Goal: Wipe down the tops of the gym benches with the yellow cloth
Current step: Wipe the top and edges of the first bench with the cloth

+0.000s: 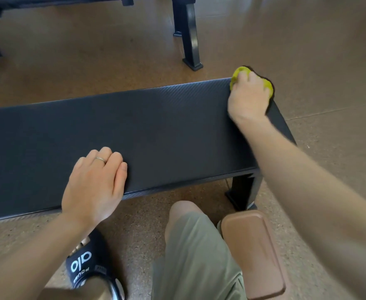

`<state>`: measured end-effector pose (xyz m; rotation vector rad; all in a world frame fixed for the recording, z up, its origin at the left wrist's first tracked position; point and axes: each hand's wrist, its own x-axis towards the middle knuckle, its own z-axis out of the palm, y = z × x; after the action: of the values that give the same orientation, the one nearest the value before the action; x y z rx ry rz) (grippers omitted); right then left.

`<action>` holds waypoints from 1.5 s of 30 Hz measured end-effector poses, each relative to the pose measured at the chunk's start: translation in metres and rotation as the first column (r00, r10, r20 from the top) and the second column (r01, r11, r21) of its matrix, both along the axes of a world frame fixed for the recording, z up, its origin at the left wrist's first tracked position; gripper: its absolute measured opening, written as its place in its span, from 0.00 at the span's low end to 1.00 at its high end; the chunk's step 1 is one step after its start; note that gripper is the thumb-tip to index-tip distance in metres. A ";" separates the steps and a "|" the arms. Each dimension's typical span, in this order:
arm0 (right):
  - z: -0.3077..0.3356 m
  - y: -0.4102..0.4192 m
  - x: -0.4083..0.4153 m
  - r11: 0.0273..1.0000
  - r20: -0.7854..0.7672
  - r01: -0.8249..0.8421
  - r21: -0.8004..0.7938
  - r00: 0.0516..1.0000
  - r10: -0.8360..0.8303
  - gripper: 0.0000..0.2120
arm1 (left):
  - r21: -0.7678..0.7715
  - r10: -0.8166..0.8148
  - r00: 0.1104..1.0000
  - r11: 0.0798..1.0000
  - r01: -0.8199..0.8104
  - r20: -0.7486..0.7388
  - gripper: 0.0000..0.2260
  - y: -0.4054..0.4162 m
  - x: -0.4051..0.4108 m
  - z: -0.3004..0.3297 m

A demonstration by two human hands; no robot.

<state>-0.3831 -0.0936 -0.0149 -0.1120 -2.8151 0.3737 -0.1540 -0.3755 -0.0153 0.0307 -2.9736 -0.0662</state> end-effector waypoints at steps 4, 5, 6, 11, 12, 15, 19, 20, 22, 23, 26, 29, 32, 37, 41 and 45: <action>-0.009 -0.057 0.115 0.976 -0.010 -0.219 0.014 0.976 0.220 0.11 | -0.005 0.014 1.000 1.000 -0.014 0.014 0.16 0.003 0.001 0.002; -0.012 -0.059 0.137 0.951 0.003 -0.310 0.006 0.951 0.310 0.09 | -0.008 0.018 1.000 1.000 -0.018 0.023 0.16 0.004 0.001 0.002; -0.014 -0.054 0.143 0.915 0.008 -0.404 0.007 0.915 0.404 0.08 | -0.008 0.020 0.999 1.000 -0.020 0.025 0.16 0.004 0.001 0.002; -0.005 0.012 0.039 0.965 -0.019 -0.261 0.007 0.965 0.261 0.12 | 0.008 0.027 0.999 1.000 -0.027 0.027 0.17 0.004 0.000 0.006; -0.002 0.017 0.027 0.981 0.018 -0.191 -0.001 0.981 0.191 0.13 | 0.007 0.027 0.999 1.000 -0.027 0.022 0.17 0.005 0.000 0.006; -0.003 -0.019 0.058 0.995 0.016 -0.095 0.015 0.995 0.095 0.13 | -0.004 0.035 0.999 0.999 -0.035 0.018 0.18 0.008 0.001 0.008; -0.015 -0.063 0.169 0.924 0.042 -0.383 -0.023 0.923 0.383 0.10 | -0.027 0.049 0.998 0.998 -0.048 0.029 0.17 0.009 0.001 0.008; -0.015 -0.056 0.172 0.894 0.029 -0.447 -0.029 0.894 0.448 0.11 | -0.024 0.049 0.998 0.999 -0.048 0.026 0.17 0.010 0.001 0.008; -0.012 -0.028 0.143 0.889 -0.009 -0.457 -0.021 0.890 0.457 0.13 | -0.023 0.049 0.999 0.999 -0.048 0.010 0.17 0.010 0.002 0.008; -0.011 -0.011 0.120 0.919 -0.016 -0.395 -0.013 0.919 0.394 0.12 | -0.026 0.050 0.999 0.998 -0.050 0.009 0.17 0.010 0.002 0.009; -0.001 0.034 0.068 0.988 0.039 -0.146 -0.054 0.988 0.149 0.11 | -0.015 0.046 0.999 0.999 -0.047 -0.004 0.17 0.011 0.005 0.011; -0.007 0.010 0.110 1.000 0.022 -0.010 -0.010 1.000 0.011 0.10 | -0.017 0.040 0.999 0.999 -0.040 -0.021 0.18 0.013 0.004 0.011; -0.021 -0.018 0.189 0.990 -0.015 -0.137 -0.015 0.991 0.137 0.11 | -0.032 0.053 0.998 0.998 -0.053 -0.015 0.18 0.013 0.006 0.009; -0.024 0.046 0.152 0.998 -0.057 -0.001 -0.066 0.998 -0.002 0.17 | -0.009 0.030 0.998 0.999 -0.031 -0.048 0.18 0.013 0.005 0.010; -0.009 0.061 0.109 0.964 0.007 0.192 -0.182 0.981 -0.194 0.14 | 0.001 0.021 0.998 1.000 -0.021 -0.067 0.17 0.011 0.005 0.009; -0.020 0.055 0.134 0.963 -0.015 0.219 -0.157 0.974 -0.224 0.14 | 0.011 0.005 0.996 1.000 -0.004 -0.084 0.19 0.012 0.004 0.007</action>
<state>-0.2493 -0.0389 -0.0351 -0.4465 -2.7005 0.5340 -0.1496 -0.3637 -0.0078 0.0349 -2.8887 -0.0811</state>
